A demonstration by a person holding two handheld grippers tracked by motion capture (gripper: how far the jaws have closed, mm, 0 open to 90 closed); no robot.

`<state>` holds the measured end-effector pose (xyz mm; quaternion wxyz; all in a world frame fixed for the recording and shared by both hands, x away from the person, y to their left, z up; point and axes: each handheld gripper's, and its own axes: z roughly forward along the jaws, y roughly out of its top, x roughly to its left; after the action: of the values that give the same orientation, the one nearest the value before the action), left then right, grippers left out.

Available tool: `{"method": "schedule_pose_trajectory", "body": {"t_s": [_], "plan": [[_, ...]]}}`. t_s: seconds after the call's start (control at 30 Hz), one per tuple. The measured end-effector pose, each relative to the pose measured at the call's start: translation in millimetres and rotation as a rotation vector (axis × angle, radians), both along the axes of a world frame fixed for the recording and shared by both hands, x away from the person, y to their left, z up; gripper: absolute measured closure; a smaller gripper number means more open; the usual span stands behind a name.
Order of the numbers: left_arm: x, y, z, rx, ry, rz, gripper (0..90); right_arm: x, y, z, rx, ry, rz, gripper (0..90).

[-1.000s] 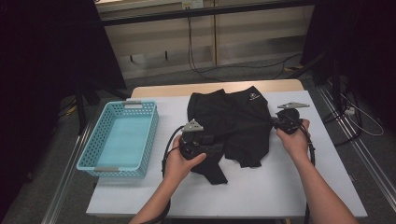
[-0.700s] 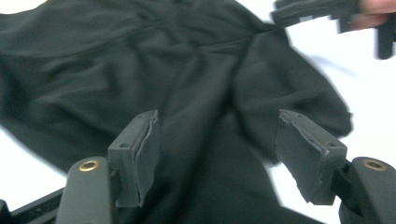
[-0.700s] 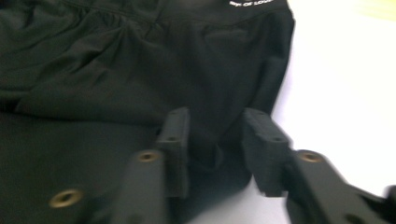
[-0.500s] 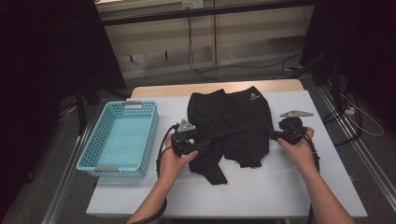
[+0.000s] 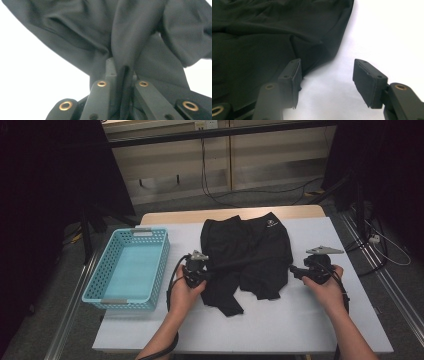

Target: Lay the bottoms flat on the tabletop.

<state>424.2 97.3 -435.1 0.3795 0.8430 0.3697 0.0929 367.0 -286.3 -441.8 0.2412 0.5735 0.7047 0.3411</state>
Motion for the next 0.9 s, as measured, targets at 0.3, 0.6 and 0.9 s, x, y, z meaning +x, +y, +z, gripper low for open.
{"method": "schedule_pose_trajectory", "body": {"t_s": [0.3,0.6,0.9], "plan": [[6.3,16.2,7.0,-0.011,-0.018,0.052,87.1,1.2,11.0,-7.9,-0.005,0.036,0.037,43.6],[8.5,18.0,3.4,-0.038,-0.001,0.053,87.0,2.7,32.1,-16.7,-0.004,0.061,0.158,83.9],[9.3,19.6,5.2,-0.039,-0.001,0.065,87.1,-15.8,-2.0,5.8,0.015,0.038,0.136,90.0]]}}
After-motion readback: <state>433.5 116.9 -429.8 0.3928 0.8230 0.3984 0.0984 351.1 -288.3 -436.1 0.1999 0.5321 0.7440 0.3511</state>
